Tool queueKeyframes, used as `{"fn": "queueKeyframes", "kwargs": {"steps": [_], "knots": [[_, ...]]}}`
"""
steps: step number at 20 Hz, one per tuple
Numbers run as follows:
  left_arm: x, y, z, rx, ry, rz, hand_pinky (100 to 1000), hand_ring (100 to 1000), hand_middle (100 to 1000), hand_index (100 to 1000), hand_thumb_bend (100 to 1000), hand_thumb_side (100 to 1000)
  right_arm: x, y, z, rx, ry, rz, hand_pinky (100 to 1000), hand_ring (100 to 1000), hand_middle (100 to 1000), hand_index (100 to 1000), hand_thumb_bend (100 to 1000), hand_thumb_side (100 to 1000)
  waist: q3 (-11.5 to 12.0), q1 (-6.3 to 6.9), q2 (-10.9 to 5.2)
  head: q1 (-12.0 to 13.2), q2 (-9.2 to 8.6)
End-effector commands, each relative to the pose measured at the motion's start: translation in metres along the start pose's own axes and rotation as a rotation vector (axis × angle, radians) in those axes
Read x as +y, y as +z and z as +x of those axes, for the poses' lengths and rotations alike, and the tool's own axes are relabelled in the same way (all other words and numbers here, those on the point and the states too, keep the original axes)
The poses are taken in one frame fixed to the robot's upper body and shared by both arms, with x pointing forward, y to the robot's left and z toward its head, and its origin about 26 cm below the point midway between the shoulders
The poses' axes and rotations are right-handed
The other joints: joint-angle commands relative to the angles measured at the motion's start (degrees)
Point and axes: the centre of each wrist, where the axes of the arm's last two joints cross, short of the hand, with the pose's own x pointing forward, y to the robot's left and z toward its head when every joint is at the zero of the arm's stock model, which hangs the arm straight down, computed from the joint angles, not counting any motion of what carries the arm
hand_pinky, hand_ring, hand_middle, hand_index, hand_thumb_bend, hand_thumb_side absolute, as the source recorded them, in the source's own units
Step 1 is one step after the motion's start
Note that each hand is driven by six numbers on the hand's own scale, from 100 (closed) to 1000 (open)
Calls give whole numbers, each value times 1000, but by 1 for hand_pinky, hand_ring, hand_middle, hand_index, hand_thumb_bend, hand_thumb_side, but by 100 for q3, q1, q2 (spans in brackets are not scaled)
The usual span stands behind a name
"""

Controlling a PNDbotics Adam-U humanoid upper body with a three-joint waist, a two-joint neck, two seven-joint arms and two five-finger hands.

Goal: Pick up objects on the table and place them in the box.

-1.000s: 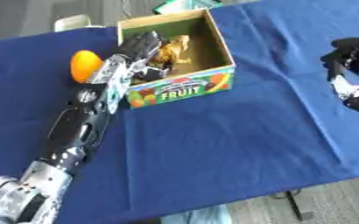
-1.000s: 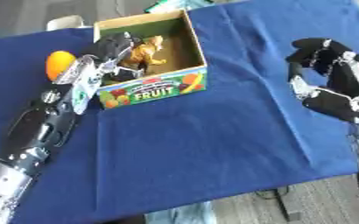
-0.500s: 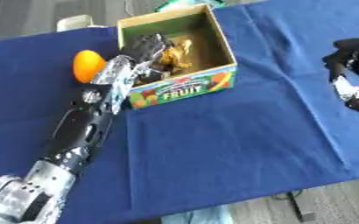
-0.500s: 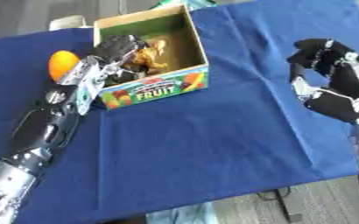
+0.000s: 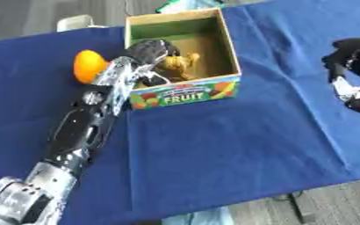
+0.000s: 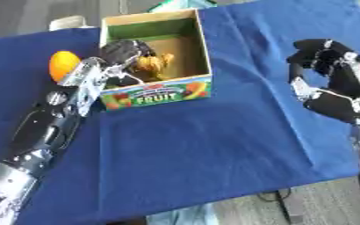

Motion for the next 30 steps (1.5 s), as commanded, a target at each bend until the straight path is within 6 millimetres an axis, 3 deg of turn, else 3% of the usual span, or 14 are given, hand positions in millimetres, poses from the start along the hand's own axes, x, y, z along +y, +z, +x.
{"fn": "queueKeyframes", "kwargs": {"steps": [1,4,10,15,22,30], "knots": [[34,7,-18,-2,-29,19,781,735,755,863,861,647,-6,-3,5,-15,16,3,715,709,580,768,113,100,19,-51,-126,-64,29],[54,14,-31,-27,-27,3,788,742,760,868,899,647,-6,-1,3,-7,16,-1,716,709,580,768,113,100,58,-42,-156,-160,29],[98,40,-60,-21,-27,42,790,746,771,880,882,638,-7,3,0,11,20,-3,716,709,580,768,112,100,192,-30,-227,-358,29],[115,61,-82,38,-21,88,786,741,768,877,835,598,-7,7,-2,26,21,-5,717,709,580,768,110,100,278,-20,-267,-444,29],[96,83,-119,201,9,52,774,725,755,867,675,476,-7,10,-5,38,19,-10,717,709,579,768,109,100,361,-26,-286,-552,29],[55,90,-142,345,74,-2,767,715,749,863,615,415,-6,11,-5,40,15,-8,717,709,579,768,107,100,391,-52,-262,-584,29]]}}
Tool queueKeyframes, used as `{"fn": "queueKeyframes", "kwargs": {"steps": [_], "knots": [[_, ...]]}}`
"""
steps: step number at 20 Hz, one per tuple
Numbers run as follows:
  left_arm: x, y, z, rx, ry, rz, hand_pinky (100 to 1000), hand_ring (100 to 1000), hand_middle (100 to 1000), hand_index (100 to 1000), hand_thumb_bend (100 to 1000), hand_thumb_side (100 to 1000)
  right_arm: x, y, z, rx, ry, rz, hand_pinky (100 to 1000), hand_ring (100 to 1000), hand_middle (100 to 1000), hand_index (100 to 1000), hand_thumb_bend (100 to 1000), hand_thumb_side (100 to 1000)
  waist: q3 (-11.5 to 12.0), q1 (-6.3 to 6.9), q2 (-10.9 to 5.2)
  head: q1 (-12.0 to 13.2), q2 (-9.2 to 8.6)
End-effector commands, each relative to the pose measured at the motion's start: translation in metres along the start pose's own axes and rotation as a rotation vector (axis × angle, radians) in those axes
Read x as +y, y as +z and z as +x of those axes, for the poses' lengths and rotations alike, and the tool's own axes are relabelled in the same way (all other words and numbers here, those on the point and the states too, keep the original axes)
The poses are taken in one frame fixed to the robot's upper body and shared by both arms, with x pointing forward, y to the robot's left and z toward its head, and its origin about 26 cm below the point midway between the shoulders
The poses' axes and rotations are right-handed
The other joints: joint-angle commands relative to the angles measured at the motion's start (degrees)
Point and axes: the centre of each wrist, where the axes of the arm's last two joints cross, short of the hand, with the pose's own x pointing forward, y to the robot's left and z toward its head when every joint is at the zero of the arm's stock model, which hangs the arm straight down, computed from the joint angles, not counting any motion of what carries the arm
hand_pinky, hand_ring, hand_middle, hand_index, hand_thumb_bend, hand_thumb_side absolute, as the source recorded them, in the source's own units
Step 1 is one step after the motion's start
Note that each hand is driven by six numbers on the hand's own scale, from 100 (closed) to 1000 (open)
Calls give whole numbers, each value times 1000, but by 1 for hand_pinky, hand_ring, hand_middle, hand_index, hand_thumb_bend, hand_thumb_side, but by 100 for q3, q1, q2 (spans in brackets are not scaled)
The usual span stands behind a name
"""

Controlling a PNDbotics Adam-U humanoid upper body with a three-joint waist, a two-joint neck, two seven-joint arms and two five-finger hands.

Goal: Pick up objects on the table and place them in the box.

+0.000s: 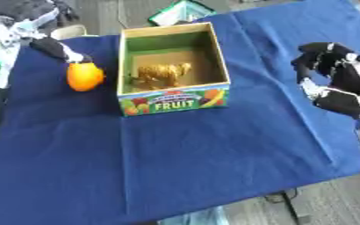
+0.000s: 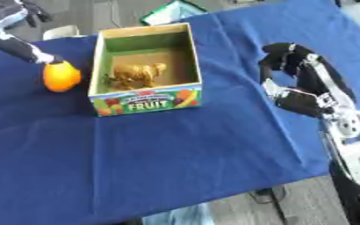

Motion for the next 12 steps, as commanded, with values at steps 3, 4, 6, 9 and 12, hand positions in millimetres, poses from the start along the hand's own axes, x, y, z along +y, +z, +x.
{"fn": "queueKeyframes", "kwargs": {"steps": [3,4,6,9,12], "knots": [[-5,3,-19,84,6,-3,765,709,743,862,597,396,-7,-3,5,-13,22,-1,717,709,579,768,106,100,1,-42,-72,-5,28],[-9,2,-19,92,8,-12,764,708,742,862,591,389,-6,-3,5,-14,21,-1,717,709,579,768,106,100,-1,-45,-68,-5,28],[-16,1,-20,107,12,-27,761,701,732,858,562,362,-6,-3,5,-15,20,0,718,709,579,768,106,100,0,-50,-60,-2,28],[-25,-1,-19,116,16,-34,755,688,716,850,516,322,-6,-4,5,-17,19,2,718,708,579,768,105,100,1,-54,-50,-4,28],[-31,-2,-18,113,23,-32,752,679,704,843,490,300,-6,-4,6,-19,19,3,718,708,579,768,105,100,-7,-55,-33,-3,28]]}}
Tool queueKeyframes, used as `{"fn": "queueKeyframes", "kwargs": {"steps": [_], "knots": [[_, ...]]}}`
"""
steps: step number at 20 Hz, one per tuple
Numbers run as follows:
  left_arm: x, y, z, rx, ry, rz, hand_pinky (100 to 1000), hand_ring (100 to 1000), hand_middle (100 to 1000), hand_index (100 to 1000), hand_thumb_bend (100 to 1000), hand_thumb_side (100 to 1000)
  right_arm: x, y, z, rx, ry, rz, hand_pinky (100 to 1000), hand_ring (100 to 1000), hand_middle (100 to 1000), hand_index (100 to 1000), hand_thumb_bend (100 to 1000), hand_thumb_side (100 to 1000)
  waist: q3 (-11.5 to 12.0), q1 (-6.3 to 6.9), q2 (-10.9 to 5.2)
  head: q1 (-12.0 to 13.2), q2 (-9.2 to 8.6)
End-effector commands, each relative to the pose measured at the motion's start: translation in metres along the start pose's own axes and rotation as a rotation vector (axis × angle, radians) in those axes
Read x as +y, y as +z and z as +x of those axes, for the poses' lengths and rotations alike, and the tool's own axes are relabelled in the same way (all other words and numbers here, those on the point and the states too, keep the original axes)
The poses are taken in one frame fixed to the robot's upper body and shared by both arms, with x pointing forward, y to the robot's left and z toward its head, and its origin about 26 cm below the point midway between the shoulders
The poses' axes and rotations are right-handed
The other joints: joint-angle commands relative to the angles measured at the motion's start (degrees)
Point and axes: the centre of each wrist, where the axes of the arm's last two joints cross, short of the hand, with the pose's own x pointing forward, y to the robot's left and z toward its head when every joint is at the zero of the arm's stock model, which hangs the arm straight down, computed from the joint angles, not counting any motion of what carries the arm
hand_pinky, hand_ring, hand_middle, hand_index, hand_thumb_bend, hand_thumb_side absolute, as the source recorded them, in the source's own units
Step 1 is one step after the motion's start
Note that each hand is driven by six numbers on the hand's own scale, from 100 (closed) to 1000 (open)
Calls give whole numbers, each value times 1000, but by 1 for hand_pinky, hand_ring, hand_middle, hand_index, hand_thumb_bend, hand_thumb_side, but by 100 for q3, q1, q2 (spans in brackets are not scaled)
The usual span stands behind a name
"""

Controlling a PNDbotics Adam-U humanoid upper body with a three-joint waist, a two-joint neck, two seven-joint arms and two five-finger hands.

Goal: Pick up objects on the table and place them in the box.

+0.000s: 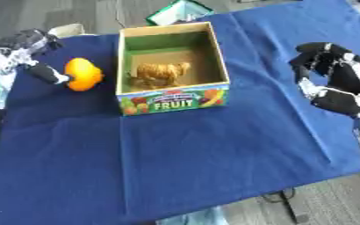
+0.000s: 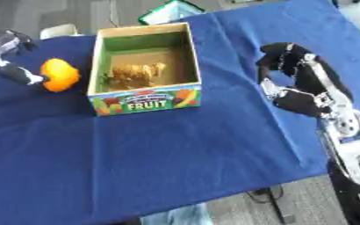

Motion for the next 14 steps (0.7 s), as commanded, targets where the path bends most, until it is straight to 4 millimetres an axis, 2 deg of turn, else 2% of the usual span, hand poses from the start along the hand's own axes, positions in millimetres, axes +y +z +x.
{"fn": "queueKeyframes", "kwargs": {"steps": [1,14], "knots": [[8,1,-4,10,-2,37,750,676,700,840,483,292,-6,-5,7,-22,20,2,718,708,579,768,104,100,-6,-33,-69,4,28],[-9,-3,10,-5,46,85,730,627,646,818,371,216,-5,-8,8,-32,19,9,719,708,579,768,103,100,-59,-35,7,-14,28]]}}
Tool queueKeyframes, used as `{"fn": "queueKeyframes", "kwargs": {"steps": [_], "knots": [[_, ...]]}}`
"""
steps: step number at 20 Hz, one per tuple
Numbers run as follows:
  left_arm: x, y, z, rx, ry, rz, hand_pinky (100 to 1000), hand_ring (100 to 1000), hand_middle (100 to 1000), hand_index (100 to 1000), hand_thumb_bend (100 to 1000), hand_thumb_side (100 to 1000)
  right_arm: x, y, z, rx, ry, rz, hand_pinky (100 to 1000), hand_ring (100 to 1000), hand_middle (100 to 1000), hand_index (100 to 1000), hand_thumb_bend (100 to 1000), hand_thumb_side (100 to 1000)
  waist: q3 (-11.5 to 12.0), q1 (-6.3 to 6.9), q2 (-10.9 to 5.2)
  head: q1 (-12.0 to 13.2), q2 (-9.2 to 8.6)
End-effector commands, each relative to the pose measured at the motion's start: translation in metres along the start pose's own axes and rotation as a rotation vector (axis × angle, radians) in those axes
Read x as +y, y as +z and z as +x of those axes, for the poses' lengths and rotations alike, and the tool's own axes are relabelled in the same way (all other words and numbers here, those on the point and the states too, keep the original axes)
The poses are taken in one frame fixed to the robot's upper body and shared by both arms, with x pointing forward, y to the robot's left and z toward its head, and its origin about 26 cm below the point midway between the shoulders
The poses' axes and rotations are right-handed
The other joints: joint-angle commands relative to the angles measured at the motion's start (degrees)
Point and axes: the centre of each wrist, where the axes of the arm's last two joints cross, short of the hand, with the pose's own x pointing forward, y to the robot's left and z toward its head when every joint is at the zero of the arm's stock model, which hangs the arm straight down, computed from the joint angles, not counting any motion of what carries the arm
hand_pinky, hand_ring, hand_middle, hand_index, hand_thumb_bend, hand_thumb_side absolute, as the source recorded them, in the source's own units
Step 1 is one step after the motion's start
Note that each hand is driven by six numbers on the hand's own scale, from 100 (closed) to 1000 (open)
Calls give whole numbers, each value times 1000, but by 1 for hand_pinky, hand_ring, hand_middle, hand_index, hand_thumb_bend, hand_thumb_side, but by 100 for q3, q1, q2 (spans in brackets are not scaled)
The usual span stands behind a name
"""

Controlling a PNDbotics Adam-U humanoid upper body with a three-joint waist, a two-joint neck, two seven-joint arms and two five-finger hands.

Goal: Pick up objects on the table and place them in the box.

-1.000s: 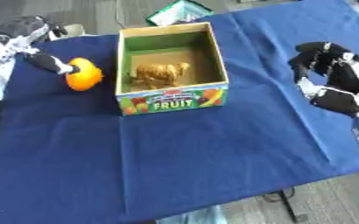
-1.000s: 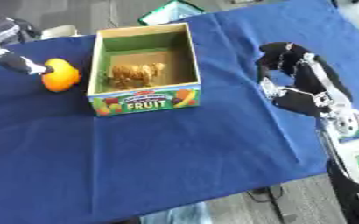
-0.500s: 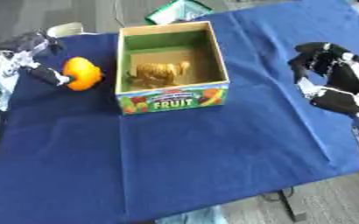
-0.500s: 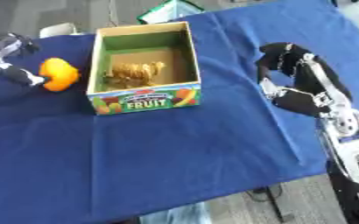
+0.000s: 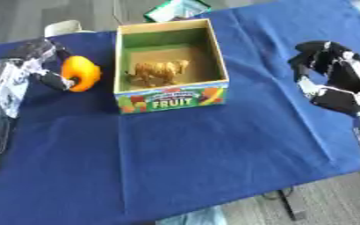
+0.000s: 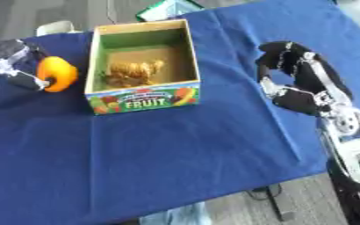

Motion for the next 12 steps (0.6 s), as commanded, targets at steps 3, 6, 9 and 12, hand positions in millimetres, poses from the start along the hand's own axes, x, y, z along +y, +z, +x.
{"fn": "queueKeyframes", "kwargs": {"steps": [3,6,9,12], "knots": [[10,0,-1,5,20,64,723,612,619,800,329,168,-5,-5,6,-23,18,5,719,708,579,768,102,100,-10,-26,-60,-11,28],[10,-1,0,3,26,66,706,571,555,746,137,104,-5,-5,6,-24,18,5,719,707,579,768,100,100,-14,-26,-57,-15,28],[11,0,1,-3,27,76,692,532,490,678,100,130,-5,-5,6,-22,18,5,719,707,579,768,100,100,-16,-25,-59,-15,28],[16,0,1,-6,31,105,666,476,375,551,100,159,-5,-4,6,-20,17,2,720,707,579,768,100,100,-18,-26,-69,-22,28]]}}
